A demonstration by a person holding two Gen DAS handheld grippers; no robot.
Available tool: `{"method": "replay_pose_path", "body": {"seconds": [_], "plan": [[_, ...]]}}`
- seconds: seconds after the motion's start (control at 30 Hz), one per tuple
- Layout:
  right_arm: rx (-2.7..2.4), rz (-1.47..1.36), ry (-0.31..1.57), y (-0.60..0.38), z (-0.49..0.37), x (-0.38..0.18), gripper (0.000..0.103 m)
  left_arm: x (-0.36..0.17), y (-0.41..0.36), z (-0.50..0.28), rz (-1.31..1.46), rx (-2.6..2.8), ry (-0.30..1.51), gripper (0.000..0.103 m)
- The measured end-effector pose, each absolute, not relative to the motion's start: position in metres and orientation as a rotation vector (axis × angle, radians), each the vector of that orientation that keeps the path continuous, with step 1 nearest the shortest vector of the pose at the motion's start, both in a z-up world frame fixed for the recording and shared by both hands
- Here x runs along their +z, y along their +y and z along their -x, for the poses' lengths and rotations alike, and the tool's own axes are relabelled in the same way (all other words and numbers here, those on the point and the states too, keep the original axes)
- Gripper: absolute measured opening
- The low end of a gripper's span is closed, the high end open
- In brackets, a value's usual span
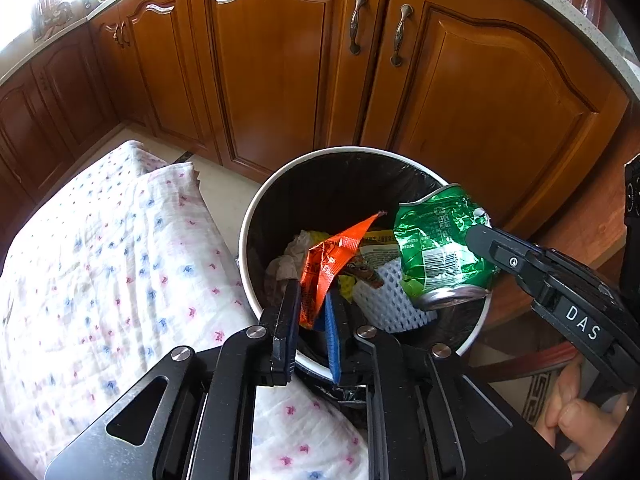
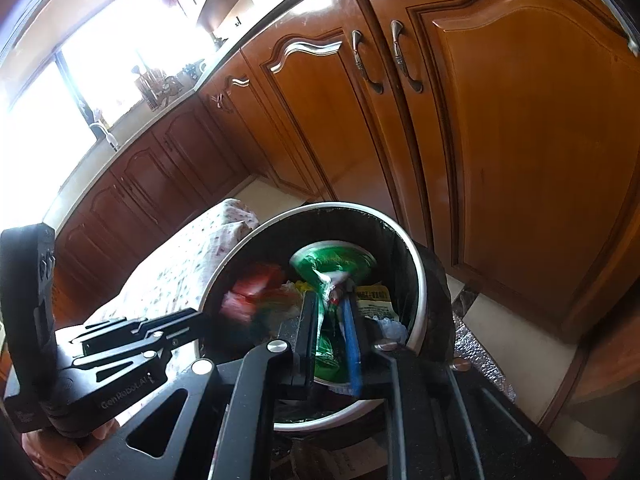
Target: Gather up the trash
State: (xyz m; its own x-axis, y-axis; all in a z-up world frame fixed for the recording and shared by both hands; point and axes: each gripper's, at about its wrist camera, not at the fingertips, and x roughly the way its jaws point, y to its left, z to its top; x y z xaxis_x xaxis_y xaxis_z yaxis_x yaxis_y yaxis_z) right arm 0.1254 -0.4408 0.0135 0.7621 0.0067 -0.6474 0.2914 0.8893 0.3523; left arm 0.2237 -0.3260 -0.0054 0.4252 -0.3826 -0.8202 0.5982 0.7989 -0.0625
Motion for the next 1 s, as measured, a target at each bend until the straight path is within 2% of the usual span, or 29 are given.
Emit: {"method": "replay_pose_path", "body": {"seconds": [0.07,0.1,0.17,0.23,0.4,0.57,0.63,0.83,1.0], "plan": [[-0.161,-0.470,0.686,-0.442,-0.123,0.016,0.041,-0.005,-0.327,-0.227,-0.260,-0.618,0.957,0.013],[-0.158,-0.473,0.678,-0.442,-0.122,0.017,0.043,-0.007,-0.327,-0.227,-0.261,-0.616,0.960,0.014],[-0.151,-0.477,0.669,-0.441,-0.118,0.020,0.044,-0.006,-0.326,-0.227,-0.258,-0.609,0.966,0.023],[-0.147,-0.477,0.657,-0.439,-0.115,0.023,0.045,-0.003,-0.321,-0.225,-0.249,-0.606,0.952,0.035],[-0.136,-0.478,0.633,-0.431,-0.104,0.031,0.056,0.008,-0.308,-0.219,-0.229,-0.602,0.930,0.042],[-0.125,-0.489,0.584,-0.416,-0.086,0.038,0.087,0.017,-0.288,-0.207,-0.201,-0.582,0.915,0.053],[-0.127,-0.495,0.567,-0.409,-0.078,0.041,0.094,0.018,-0.274,-0.203,-0.177,-0.575,0.915,0.057],[-0.110,-0.520,0.546,-0.387,-0.055,0.041,0.096,0.016,-0.236,-0.187,-0.109,-0.537,0.910,0.065],[-0.096,-0.533,0.532,-0.364,-0.034,0.036,0.097,0.017,-0.203,-0.166,-0.072,-0.525,0.900,0.066]]}}
